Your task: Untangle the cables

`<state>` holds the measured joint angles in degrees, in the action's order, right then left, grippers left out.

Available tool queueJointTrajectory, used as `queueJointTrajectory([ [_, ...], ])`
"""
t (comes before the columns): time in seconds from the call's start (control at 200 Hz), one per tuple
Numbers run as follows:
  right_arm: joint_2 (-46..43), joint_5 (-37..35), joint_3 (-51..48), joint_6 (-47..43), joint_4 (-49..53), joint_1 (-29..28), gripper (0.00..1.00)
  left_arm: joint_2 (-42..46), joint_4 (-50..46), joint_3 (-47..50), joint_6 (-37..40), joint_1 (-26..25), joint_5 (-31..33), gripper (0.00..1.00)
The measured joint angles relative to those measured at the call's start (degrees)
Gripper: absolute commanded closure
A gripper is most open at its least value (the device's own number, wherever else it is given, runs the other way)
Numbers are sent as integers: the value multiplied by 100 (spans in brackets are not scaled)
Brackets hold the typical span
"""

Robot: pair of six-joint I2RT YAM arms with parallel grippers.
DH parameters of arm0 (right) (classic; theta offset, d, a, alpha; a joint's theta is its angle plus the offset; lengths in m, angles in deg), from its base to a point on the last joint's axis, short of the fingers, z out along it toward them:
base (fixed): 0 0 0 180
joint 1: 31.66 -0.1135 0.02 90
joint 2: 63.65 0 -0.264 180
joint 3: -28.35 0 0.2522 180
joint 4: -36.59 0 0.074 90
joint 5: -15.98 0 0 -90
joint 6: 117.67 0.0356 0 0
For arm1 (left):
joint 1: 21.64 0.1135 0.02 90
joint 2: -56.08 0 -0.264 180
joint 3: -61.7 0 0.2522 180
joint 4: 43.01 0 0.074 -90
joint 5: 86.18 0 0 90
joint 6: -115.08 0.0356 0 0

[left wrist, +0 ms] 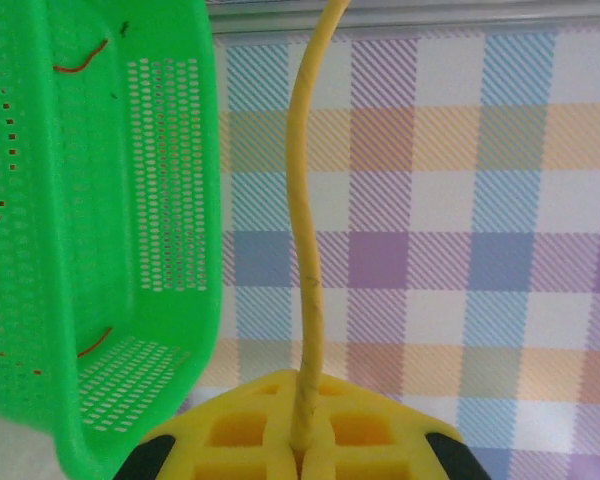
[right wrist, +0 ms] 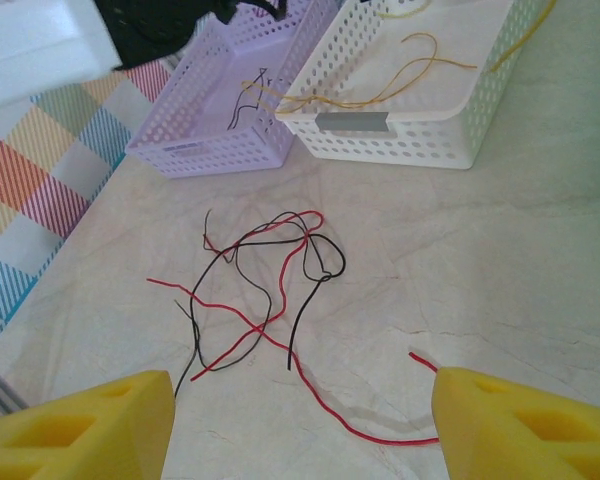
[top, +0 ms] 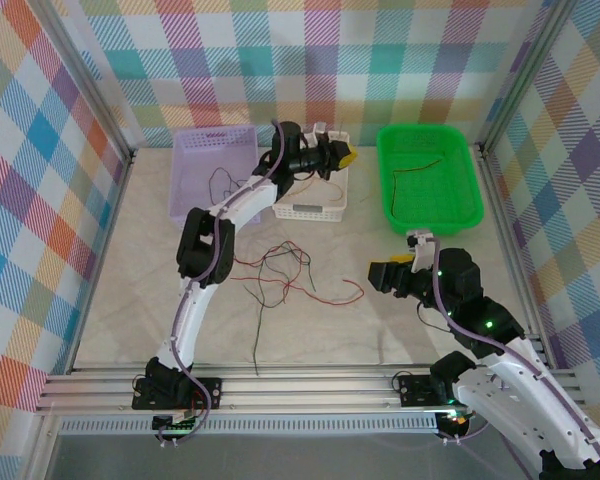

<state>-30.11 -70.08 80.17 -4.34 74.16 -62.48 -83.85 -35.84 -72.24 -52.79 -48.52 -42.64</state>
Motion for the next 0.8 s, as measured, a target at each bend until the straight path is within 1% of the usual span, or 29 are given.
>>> queueJointTrajectory([
  [0.09, 4, 37, 42, -2, 74, 0, 32, -210, 483, 2, -522, 44, 24, 100],
  [0.24, 15, 87, 157, -7, 98, 0, 32, -326, 826, 98, -929, 129, 96, 100],
  [0.37, 72, 129, 216, -7, 94, 0, 32, -326, 1082, 275, -1084, 179, 192, 100],
  [0.52, 157, 197, 221, -4, 94, 0, 32, -326, 1130, 640, -1150, 269, 306, 100],
  [0.8, 234, 321, 225, 13, 92, 0, 32, -326, 1495, 1121, -1480, 573, 520, 100],
])
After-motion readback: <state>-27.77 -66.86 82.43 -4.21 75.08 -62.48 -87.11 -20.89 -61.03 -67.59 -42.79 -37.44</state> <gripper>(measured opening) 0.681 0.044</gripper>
